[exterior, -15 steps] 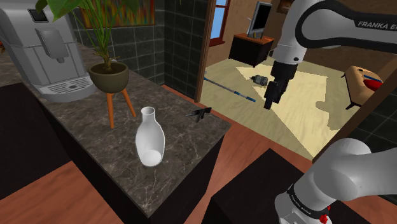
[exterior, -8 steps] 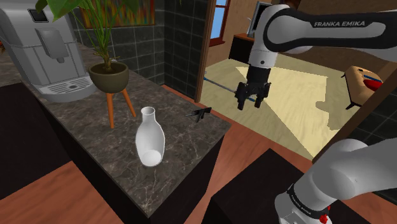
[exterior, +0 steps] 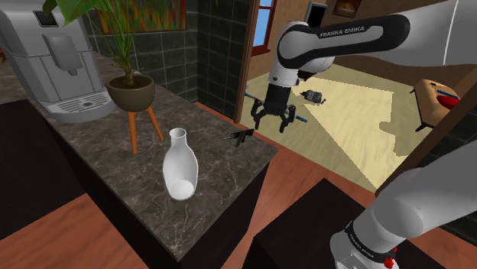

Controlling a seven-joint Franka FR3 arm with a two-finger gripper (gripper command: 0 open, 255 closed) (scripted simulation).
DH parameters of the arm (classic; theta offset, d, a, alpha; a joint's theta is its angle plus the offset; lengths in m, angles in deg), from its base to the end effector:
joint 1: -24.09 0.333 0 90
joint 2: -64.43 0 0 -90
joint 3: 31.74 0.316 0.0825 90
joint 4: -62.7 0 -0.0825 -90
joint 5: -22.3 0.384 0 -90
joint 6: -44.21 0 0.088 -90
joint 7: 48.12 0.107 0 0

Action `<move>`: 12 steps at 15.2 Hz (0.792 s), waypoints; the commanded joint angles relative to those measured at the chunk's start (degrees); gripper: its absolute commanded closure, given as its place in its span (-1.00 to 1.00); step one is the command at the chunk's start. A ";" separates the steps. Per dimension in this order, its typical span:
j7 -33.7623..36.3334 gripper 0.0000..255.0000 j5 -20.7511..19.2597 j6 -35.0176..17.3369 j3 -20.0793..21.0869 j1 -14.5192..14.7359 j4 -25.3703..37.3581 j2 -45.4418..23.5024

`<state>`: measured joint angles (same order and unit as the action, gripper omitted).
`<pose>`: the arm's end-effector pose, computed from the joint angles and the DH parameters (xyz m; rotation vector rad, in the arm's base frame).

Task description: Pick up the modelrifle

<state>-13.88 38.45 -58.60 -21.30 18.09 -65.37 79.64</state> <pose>0.4492 0.0621 0.4656 -2.8289 0.9032 0.3570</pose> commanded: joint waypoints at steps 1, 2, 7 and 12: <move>5.72 -1.00 0.78 -2.12 0.70 -0.62 2.33 -4.24; 8.33 -1.00 1.03 -3.13 0.90 -0.87 3.61 -6.41; 20.74 -1.00 1.87 -7.72 0.95 -1.86 10.24 -16.92; 31.97 -1.00 2.68 -11.56 -0.53 -2.36 16.97 -26.61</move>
<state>15.64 40.96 -69.55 -21.44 15.87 -49.88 54.92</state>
